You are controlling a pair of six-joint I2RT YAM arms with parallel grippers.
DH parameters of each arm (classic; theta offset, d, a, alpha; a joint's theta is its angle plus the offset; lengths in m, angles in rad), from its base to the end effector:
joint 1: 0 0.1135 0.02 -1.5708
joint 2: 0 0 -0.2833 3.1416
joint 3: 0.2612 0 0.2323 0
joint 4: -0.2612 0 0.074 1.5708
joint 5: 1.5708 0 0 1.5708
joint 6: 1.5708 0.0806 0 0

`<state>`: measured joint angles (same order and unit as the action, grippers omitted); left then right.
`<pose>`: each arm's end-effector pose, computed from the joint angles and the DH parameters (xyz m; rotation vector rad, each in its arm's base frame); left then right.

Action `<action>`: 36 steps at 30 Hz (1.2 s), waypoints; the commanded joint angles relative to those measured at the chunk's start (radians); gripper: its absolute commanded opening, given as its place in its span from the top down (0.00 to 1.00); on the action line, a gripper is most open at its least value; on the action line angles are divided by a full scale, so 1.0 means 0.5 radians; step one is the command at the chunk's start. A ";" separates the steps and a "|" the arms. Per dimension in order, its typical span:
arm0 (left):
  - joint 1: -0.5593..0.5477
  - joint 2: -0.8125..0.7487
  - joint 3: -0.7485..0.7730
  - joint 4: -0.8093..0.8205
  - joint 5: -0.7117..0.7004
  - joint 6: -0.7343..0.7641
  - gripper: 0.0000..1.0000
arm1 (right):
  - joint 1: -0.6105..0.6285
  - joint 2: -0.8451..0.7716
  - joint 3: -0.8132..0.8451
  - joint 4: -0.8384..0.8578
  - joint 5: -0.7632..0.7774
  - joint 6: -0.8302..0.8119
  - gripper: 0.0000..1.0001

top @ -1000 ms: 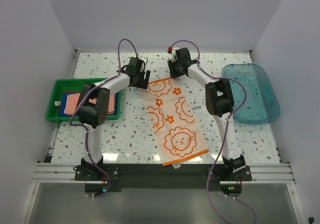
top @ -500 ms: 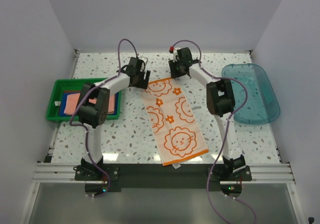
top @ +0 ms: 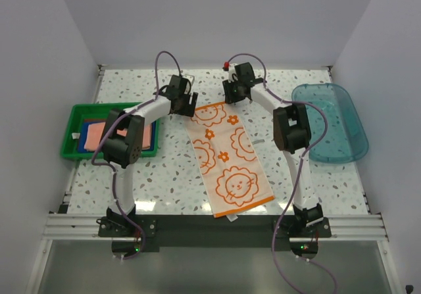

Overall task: Fold and stack the towels
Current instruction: Fold the towel

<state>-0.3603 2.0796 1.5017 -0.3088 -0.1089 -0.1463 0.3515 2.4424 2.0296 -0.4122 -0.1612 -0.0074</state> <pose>0.4487 -0.1597 0.1691 0.2146 2.4429 -0.0894 0.5313 0.2086 0.1480 -0.5051 2.3580 0.3532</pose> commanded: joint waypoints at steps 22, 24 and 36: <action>0.033 0.151 0.147 0.081 0.003 -0.198 0.44 | -0.013 -0.087 -0.043 -0.164 0.144 -0.200 1.00; 0.033 0.179 0.160 0.087 0.003 -0.204 0.49 | -0.016 -0.093 -0.046 -0.167 0.144 -0.206 1.00; 0.043 0.246 0.138 -0.033 0.015 -0.177 0.58 | -0.013 -0.154 -0.123 -0.182 0.227 -0.255 1.00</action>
<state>-0.3489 2.1639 1.5600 -0.2935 -0.1104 -0.2253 0.3508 2.4119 1.9923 -0.4423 -0.1017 -0.1024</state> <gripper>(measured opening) 0.430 0.029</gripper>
